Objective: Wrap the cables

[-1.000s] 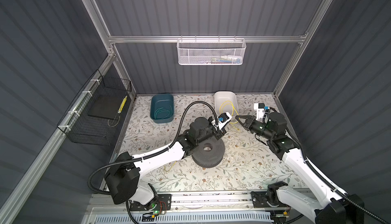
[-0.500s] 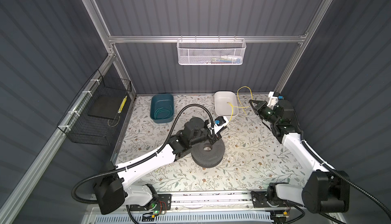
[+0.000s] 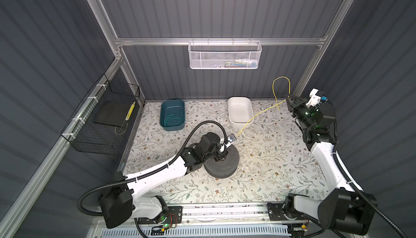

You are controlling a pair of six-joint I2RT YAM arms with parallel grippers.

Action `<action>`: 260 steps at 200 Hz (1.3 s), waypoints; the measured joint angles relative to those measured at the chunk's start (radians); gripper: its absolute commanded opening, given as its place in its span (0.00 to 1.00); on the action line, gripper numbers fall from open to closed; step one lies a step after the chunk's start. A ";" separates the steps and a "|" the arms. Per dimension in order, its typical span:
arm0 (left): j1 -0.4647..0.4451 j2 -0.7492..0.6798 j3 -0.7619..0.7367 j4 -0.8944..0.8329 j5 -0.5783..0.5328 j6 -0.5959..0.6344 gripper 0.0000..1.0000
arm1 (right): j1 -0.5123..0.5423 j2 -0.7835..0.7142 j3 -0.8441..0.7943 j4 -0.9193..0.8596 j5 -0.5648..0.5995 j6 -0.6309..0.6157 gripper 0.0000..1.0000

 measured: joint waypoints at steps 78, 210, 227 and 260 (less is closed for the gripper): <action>-0.007 0.090 0.002 0.040 -0.167 0.059 0.00 | -0.047 -0.089 -0.091 0.010 -0.048 0.082 0.00; -0.002 -0.154 -0.061 -0.071 -0.220 0.027 0.77 | -0.068 -0.219 -0.206 0.044 0.005 0.055 0.00; 0.001 -0.237 -0.051 -0.093 -0.204 0.012 0.79 | -0.056 -0.220 -0.214 0.042 0.023 0.040 0.00; 0.001 -0.289 0.100 -0.150 -0.175 0.023 0.79 | -0.012 -0.225 -0.247 0.017 0.053 0.008 0.00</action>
